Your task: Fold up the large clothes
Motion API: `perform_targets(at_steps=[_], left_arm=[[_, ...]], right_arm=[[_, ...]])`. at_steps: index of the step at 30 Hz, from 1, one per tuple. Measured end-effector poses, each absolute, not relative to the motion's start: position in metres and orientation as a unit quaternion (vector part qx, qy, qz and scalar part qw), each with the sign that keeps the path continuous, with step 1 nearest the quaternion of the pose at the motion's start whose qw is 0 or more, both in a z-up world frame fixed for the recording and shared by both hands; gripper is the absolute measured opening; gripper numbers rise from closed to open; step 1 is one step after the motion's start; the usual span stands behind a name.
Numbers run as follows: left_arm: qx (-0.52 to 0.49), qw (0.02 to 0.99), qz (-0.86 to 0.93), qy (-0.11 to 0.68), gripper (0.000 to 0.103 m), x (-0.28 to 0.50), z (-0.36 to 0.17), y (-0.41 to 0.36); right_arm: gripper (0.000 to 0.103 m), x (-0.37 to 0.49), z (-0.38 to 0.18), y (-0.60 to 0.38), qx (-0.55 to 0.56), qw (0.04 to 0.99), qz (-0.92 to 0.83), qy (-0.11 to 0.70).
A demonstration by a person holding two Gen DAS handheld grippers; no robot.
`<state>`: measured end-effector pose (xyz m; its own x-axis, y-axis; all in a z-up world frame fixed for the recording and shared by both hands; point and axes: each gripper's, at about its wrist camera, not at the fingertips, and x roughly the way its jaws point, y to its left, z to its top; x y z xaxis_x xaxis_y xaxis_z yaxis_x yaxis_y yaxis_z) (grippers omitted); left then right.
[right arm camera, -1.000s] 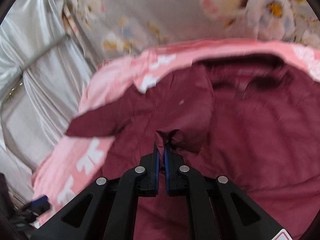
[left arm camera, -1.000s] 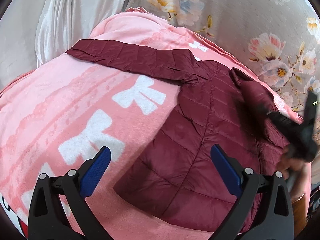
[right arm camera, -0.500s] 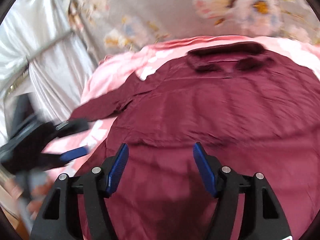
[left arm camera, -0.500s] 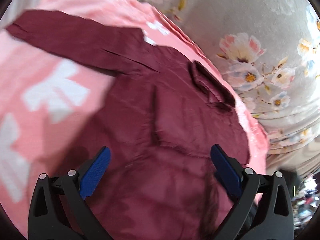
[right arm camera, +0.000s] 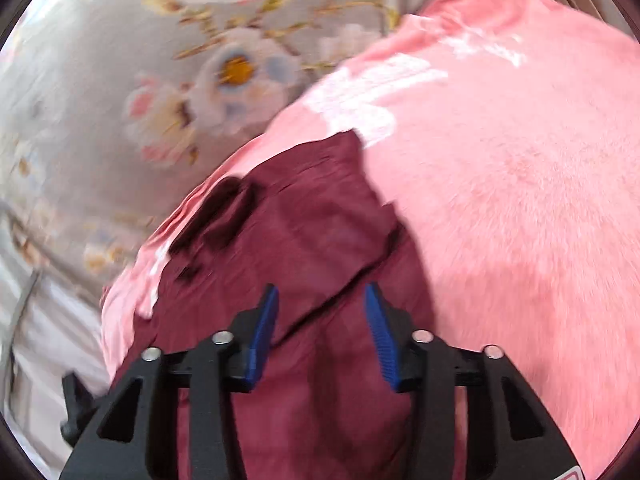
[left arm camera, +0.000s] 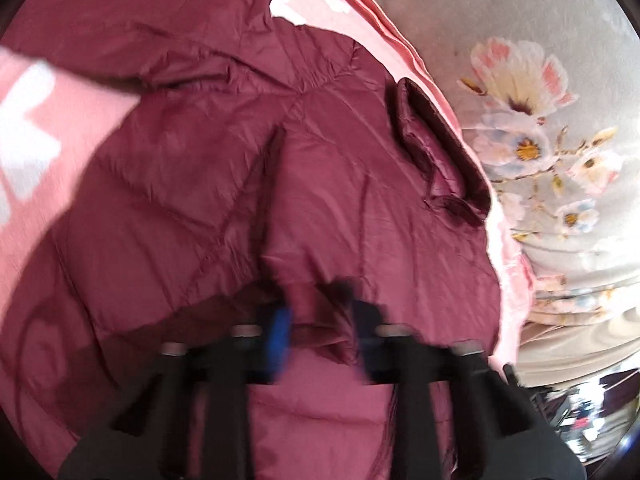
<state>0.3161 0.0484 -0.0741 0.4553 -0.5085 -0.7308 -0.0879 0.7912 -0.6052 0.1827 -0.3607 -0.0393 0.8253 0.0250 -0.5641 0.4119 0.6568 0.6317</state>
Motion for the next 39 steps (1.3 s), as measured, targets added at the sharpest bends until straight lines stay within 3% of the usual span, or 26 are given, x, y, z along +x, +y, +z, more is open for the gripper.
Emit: perform_targets(at_steps=[5, 7, 8, 12, 18, 26, 28, 30, 33, 39], left_arm=[[-0.267, 0.821, -0.128, 0.488, 0.004, 0.322, -0.063, 0.054], [-0.251, 0.829, -0.128, 0.483, 0.003, 0.323, -0.059, 0.051], [-0.243, 0.833, -0.128, 0.480, 0.003, 0.324, -0.057, 0.049], [-0.226, 0.857, -0.130, 0.445, 0.003, 0.321, -0.040, 0.053], [-0.196, 0.849, -0.104, 0.479, 0.003, 0.326, -0.088, 0.047], [-0.152, 0.878, -0.102, 0.442, 0.004, 0.316, -0.090, 0.039], [-0.137, 0.884, -0.098, 0.436, 0.004, 0.312, -0.088, 0.036], [-0.129, 0.886, -0.095, 0.434, 0.005, 0.312, -0.085, 0.035], [-0.117, 0.892, -0.089, 0.427, 0.011, 0.306, -0.078, 0.036], [-0.099, 0.898, -0.076, 0.422, 0.015, 0.302, -0.066, 0.033]], right_arm=[[0.030, 0.211, -0.058, -0.380, 0.416, 0.853, -0.134, 0.287], [0.006, 0.216, -0.064, -0.386, 0.424, 0.850, -0.126, 0.287], [0.002, 0.214, -0.063, -0.387, 0.425, 0.852, -0.120, 0.280], [0.002, 0.189, -0.014, -0.375, 0.389, 0.898, -0.100, 0.178], [0.001, 0.213, -0.055, -0.376, 0.353, 0.881, -0.147, 0.278], [0.000, 0.221, -0.069, -0.371, 0.320, 0.874, -0.170, 0.325], [0.004, 0.214, -0.064, -0.366, 0.314, 0.873, -0.186, 0.325], [0.016, 0.189, -0.049, -0.355, 0.314, 0.878, -0.210, 0.293], [0.016, 0.175, -0.026, -0.327, 0.309, 0.896, -0.185, 0.260], [0.005, 0.223, -0.005, -0.230, 0.223, 0.923, -0.057, 0.307]])
